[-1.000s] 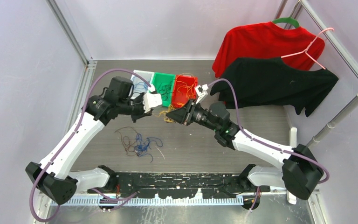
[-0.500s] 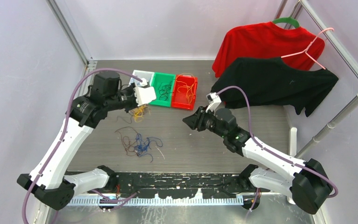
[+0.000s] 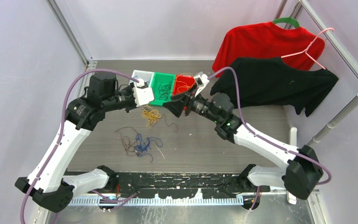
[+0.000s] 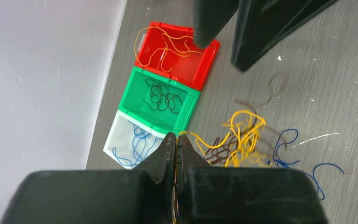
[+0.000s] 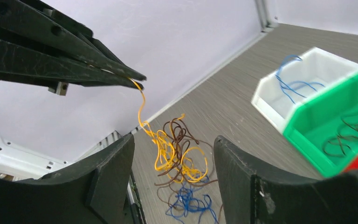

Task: Untangle the cables
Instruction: Untie the cable.

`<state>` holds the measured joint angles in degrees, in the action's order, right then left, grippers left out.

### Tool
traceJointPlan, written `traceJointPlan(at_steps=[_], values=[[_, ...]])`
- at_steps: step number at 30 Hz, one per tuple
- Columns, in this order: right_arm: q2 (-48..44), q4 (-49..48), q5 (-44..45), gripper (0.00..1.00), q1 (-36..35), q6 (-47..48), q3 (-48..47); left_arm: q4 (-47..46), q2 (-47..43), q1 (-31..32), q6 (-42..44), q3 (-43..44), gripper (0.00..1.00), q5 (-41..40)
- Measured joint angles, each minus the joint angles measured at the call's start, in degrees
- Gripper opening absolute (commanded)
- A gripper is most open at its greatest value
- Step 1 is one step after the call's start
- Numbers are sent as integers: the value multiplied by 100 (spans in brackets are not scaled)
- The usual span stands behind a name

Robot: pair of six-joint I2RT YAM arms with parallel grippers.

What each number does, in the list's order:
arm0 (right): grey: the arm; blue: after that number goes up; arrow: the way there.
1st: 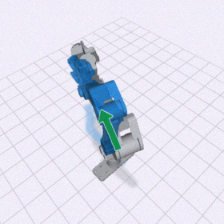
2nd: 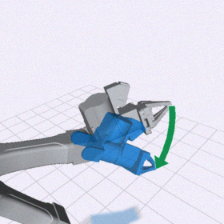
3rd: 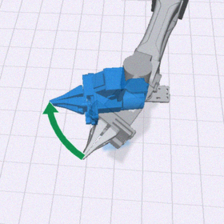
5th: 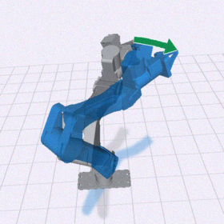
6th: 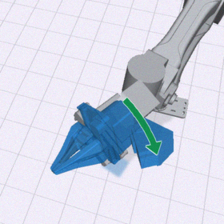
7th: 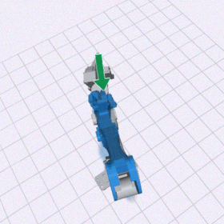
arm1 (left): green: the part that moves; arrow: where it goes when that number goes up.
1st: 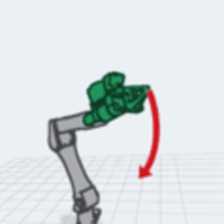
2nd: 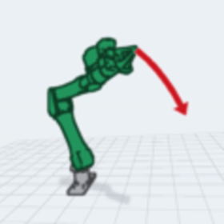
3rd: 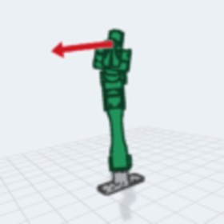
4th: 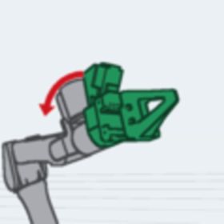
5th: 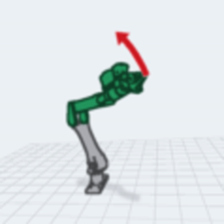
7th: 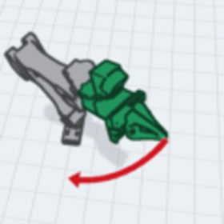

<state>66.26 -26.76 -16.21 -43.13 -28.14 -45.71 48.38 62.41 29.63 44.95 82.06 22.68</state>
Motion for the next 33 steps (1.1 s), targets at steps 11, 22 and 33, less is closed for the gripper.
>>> traceJointPlan(at_steps=[11, 22, 33], values=[[1519, -929, -798, 55, -496, -57, -883, -208, 42, 4, -197, 7, 0, 243], [2302, -1768, -872, 28, -584, -516, -1095, -225, 101, 11, -529, 483, 0, 289], [2118, -1801, -505, 24, -575, -328, 170, -264, 741, 11, -1021, 1963, 0, 195]])
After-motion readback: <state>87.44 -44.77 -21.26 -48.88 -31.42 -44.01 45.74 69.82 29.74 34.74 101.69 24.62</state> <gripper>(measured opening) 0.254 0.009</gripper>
